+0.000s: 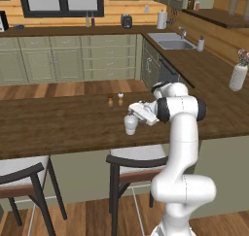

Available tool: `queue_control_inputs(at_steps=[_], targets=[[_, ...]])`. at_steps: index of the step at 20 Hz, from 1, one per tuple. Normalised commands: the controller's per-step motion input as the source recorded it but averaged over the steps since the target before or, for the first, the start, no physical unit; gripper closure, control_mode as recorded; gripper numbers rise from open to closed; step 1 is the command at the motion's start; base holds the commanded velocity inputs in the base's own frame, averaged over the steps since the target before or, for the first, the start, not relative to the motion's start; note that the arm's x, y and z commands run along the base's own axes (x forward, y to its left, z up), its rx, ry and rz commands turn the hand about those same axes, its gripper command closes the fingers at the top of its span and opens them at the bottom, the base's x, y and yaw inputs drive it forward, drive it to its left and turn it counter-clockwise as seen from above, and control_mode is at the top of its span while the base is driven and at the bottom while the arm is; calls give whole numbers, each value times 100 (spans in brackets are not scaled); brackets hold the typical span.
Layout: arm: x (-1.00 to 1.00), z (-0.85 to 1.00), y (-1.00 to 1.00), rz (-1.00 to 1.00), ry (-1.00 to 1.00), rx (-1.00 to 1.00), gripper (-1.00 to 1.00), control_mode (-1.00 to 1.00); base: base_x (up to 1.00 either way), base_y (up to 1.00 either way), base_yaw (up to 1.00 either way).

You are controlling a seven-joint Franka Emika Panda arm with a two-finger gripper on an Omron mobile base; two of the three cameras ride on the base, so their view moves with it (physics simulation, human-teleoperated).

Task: Take a straw from the drawer in front and place it inside the glass cup on the dining counter.

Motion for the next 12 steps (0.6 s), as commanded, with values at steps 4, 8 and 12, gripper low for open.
queue_control_inputs(at_steps=[4,8,12], targets=[[-3,30,-3,0,0,0,-100,-100,0,0,0],[-2,29,-5,0,0,0,-100,-100,0,0,0],[-12,33,-6,0,0,0,-100,-100,0,0,0]])
